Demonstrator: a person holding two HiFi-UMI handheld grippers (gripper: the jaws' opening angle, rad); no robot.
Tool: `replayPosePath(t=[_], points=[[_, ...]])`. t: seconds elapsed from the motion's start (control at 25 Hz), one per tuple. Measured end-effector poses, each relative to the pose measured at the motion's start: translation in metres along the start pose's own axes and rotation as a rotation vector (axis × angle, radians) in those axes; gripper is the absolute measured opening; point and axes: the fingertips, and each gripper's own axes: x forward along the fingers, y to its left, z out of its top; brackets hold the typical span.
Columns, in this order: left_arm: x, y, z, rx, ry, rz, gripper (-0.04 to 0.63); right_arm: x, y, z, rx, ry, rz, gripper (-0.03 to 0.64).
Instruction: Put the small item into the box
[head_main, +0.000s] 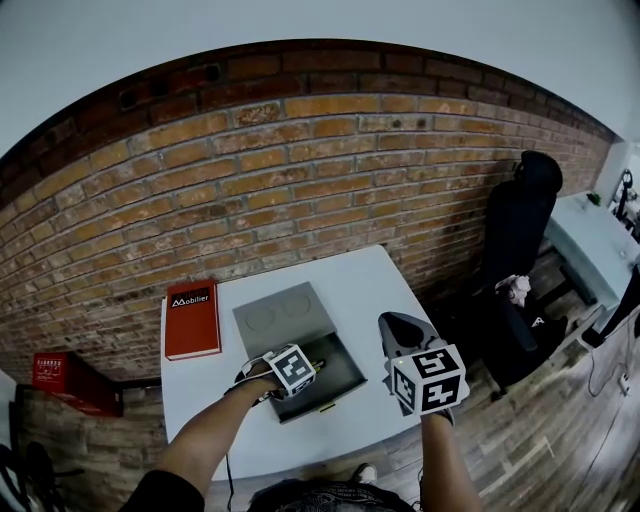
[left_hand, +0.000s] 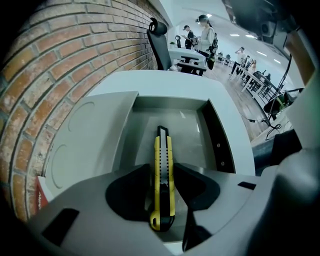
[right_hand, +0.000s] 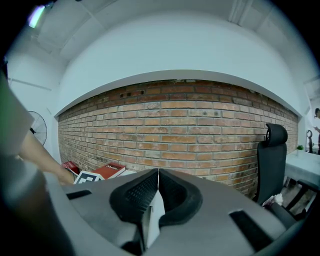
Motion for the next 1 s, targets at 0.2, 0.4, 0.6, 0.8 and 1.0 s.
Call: replayPosePath(t=[0.2, 0.4, 0.6, 0.8, 1.0], points=[[-0.006, 0.005, 0.005, -0.027, -0.036, 0.021, 0.176, 0.0, -0.002, -0.003, 0.002, 0.004, 0.003, 0.021], [-0.018, 0.008, 0.013, -0.036, -0.085, 0.043, 0.176, 0.002, -0.003, -0.003, 0.011, 0.003, 0.012, 0.021], [-0.036, 0.009, 0.024, -0.055, -0.16, 0.061, 0.175, 0.007, 0.002, -0.001, 0.013, -0.002, 0.033, 0.021], [-0.067, 0.015, 0.035, -0.115, -0.27, 0.093, 0.156, 0.013, 0.01, -0.001, 0.013, 0.0, 0.064, 0.021], [-0.106, 0.026, 0.041, -0.184, -0.399, 0.16, 0.136, 0.017, 0.022, 0.003, 0.007, -0.006, 0.096, 0.021]])
